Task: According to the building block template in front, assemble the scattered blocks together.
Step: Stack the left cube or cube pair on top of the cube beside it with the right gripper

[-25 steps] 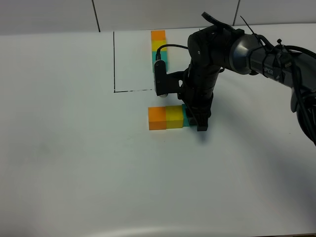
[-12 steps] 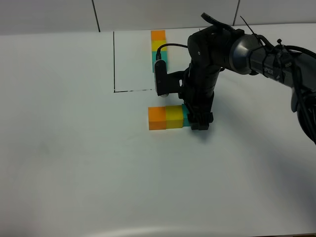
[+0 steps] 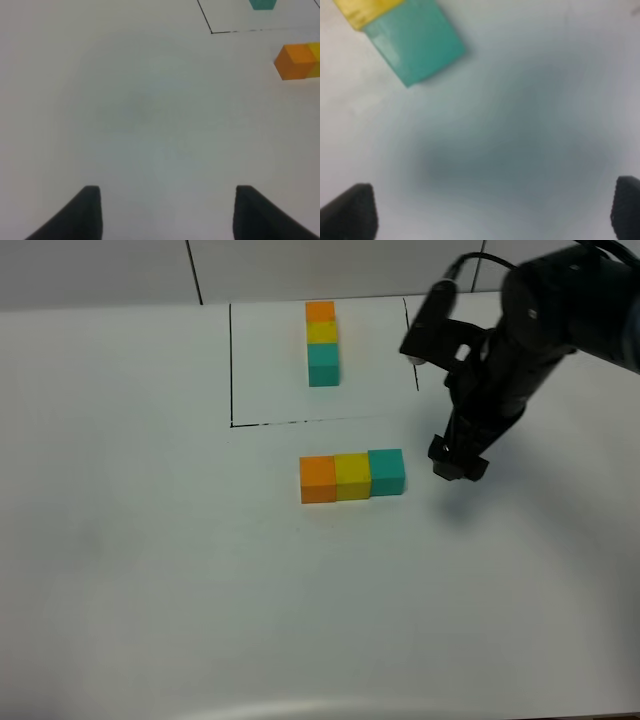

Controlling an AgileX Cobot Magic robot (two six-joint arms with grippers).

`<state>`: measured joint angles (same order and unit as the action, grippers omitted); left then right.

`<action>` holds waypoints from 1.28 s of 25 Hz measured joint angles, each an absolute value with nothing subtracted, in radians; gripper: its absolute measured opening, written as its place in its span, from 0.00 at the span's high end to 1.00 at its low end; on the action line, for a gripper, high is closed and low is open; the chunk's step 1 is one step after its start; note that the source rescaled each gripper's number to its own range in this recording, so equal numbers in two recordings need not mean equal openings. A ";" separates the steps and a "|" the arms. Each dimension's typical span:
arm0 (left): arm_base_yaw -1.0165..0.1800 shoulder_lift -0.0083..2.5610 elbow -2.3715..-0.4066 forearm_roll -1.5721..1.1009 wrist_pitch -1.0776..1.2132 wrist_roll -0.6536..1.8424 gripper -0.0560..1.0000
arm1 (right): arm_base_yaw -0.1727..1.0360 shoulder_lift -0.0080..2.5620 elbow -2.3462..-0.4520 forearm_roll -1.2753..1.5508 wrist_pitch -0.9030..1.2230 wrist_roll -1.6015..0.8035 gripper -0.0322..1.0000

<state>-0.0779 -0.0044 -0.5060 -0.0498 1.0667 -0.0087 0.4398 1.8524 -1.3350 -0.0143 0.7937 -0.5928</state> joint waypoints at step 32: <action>-0.078 -0.004 -0.506 -0.050 1.067 -0.009 0.71 | 0.649 2.071 -1.621 -0.061 0.939 -0.830 0.15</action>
<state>-0.0779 -0.0044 -0.5060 -0.0498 1.0667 -0.0087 0.6485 2.0715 -1.6213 -0.0610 0.9386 -0.8300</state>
